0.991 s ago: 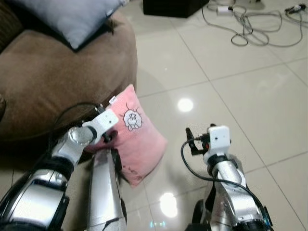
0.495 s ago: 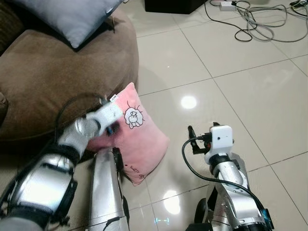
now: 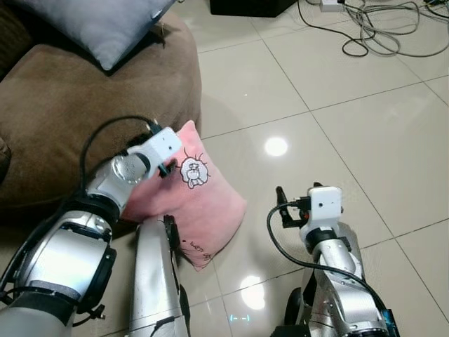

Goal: Move the pillow to the sofa from floor

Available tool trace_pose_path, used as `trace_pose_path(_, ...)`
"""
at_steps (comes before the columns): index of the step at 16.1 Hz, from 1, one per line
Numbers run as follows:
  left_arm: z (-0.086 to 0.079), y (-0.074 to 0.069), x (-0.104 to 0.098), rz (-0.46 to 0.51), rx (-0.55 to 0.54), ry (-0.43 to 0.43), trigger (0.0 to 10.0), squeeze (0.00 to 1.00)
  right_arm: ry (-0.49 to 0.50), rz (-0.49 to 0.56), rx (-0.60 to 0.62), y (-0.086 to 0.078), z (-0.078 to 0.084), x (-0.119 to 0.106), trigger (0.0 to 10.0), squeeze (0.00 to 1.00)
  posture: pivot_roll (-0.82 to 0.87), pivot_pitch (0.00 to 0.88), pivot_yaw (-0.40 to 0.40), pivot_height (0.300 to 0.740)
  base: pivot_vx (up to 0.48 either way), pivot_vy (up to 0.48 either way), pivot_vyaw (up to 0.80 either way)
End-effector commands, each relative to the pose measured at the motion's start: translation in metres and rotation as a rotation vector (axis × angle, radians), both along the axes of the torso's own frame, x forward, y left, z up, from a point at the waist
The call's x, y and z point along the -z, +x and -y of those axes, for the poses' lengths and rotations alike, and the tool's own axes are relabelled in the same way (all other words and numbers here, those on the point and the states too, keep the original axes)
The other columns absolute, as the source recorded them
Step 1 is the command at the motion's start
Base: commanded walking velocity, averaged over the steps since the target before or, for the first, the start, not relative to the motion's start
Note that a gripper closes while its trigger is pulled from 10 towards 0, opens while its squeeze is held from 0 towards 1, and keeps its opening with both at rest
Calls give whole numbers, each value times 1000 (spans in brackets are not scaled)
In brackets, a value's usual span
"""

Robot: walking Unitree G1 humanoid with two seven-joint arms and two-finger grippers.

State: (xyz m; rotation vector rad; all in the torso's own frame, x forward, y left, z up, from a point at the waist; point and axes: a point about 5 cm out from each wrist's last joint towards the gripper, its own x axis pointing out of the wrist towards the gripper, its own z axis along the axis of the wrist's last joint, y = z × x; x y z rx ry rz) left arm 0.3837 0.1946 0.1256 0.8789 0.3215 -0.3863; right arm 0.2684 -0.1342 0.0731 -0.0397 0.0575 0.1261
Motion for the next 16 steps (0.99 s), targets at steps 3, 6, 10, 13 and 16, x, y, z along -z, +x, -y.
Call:
trace_pose_path(3,3,-7,17,-52,6,37,10000,0,-2,-9,-3,-1,-3,-1,10000,0,71,212,77,415,0,0,0)
trace_pose_path(6,9,-6,19,-54,17,59,10000,0,3,-1,1,-2,-3,-3,10000,0,64,218,86,415,0,0,0)
trace_pose_path(10,15,-8,25,-87,37,95,10000,0,8,3,15,-7,-2,-5,10000,0,45,228,101,415,0,0,0)
trace_pose_path(13,18,-12,33,-143,59,124,10000,0,13,6,24,-10,-3,-6,10000,0,36,231,109,415,0,0,0)
trace_pose_path(16,17,-15,39,-165,73,173,10000,0,24,27,29,-15,-2,-13,10000,0,20,238,115,415,0,0,0)
